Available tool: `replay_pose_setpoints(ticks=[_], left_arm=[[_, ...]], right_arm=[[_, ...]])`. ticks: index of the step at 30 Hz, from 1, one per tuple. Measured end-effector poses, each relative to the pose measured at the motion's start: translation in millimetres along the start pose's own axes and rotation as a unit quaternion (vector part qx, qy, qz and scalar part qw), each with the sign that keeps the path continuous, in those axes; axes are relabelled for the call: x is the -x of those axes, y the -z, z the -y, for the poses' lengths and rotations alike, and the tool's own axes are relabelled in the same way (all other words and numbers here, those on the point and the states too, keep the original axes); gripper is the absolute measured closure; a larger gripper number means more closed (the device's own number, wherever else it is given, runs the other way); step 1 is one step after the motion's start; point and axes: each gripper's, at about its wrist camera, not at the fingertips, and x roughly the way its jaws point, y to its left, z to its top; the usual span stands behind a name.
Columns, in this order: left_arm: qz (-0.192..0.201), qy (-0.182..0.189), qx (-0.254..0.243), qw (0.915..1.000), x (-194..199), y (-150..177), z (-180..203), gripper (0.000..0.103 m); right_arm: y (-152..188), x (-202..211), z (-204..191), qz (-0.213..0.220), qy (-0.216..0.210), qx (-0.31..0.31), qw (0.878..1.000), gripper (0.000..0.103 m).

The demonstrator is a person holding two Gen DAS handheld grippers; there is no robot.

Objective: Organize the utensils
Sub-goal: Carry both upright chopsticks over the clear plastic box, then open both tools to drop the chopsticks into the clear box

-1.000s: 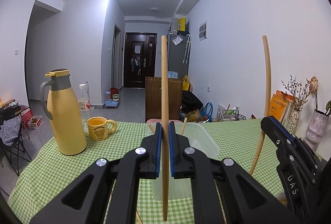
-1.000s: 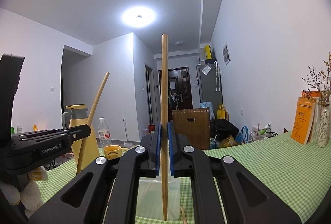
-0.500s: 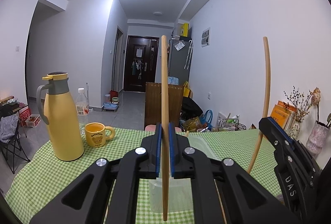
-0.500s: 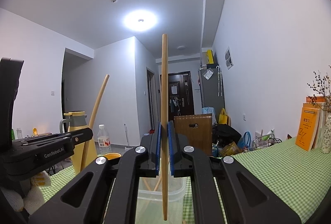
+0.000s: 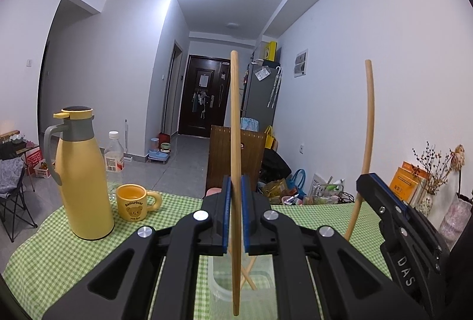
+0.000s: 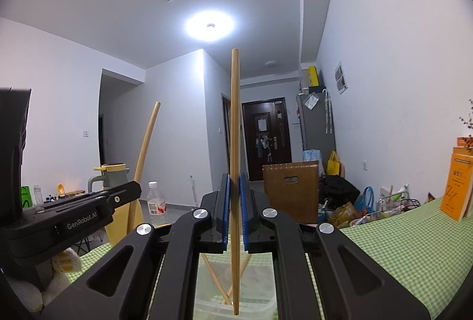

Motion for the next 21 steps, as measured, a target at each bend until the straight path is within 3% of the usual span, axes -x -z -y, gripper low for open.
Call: replay_pose_setpoints(ticks=[9,21], left_arm=[[0.0,0.012,0.019,0.9997,-40.1,3.4,-9.1,0.099],[-0.035,0.025,0.021,0.9988,-96.3,43.4,-24.2,0.099]], right_arm=[[12.5,-37.3,5.0,-0.022,-0.011,-0.006,1.0,0.096],[51.8,-70.9,13.6,-0.07,0.006,-0.001,0.998,0.096]])
